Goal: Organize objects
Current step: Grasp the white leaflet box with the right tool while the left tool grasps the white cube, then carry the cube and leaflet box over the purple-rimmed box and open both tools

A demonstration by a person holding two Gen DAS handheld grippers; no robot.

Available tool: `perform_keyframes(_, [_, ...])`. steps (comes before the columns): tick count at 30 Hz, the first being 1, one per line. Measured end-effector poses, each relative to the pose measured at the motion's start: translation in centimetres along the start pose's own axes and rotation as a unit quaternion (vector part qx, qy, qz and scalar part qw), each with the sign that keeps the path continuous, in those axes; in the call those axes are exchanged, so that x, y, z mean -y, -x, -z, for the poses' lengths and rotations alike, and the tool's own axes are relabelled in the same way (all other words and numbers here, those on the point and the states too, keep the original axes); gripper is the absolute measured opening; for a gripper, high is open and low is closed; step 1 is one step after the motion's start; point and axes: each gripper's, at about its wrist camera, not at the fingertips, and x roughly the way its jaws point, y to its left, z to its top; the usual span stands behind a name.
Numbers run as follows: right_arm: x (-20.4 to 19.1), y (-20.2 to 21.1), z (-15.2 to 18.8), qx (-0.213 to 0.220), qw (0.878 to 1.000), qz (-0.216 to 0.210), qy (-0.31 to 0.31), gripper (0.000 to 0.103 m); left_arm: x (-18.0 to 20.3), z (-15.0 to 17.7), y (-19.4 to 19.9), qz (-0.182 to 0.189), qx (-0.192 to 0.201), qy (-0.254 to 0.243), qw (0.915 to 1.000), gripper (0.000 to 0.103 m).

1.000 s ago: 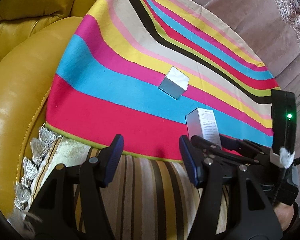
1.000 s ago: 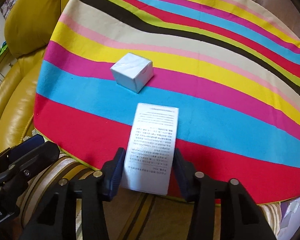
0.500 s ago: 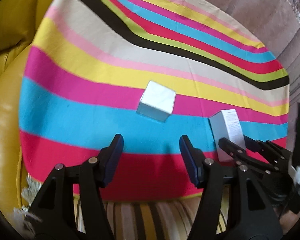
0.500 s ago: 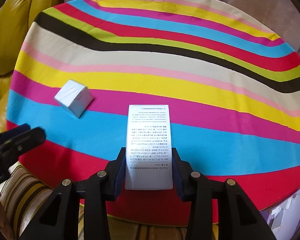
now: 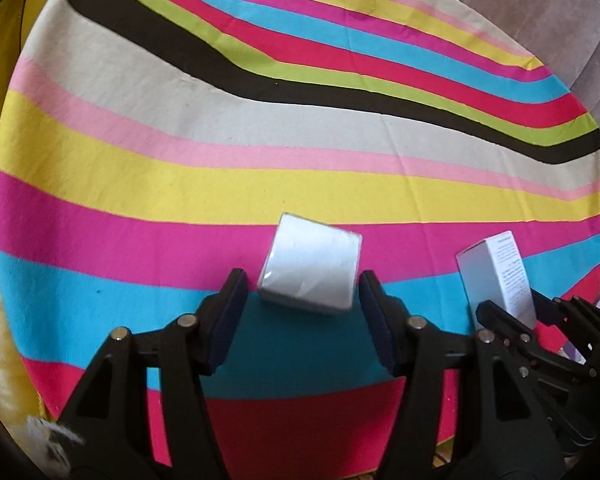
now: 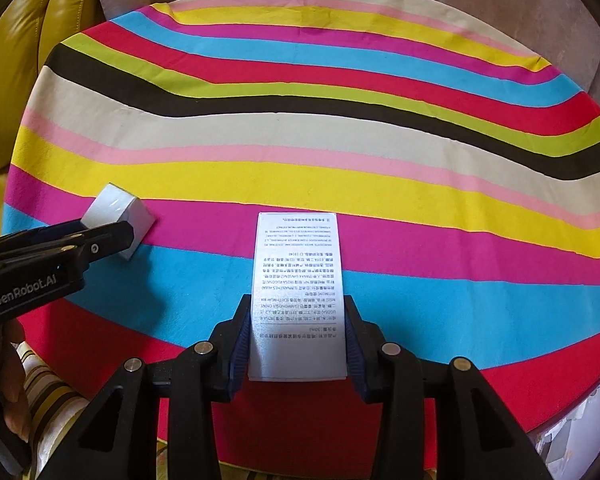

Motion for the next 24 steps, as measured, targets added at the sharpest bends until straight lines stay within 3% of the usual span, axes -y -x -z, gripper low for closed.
perform_keyframes(6, [0.1,-0.7,-0.2,-0.007,1.0,0.002,-0.002,0.042,0.8,0.1,0.2,0.001,0.009,-0.009,0.9999,0.052])
perform_keyframes(24, [1.5,2.5,1.0,0.024,1.0,-0.001,-0.02,0.042,4.1,3.3,4.1,0.043,0.03,0.056,0.997,0.052])
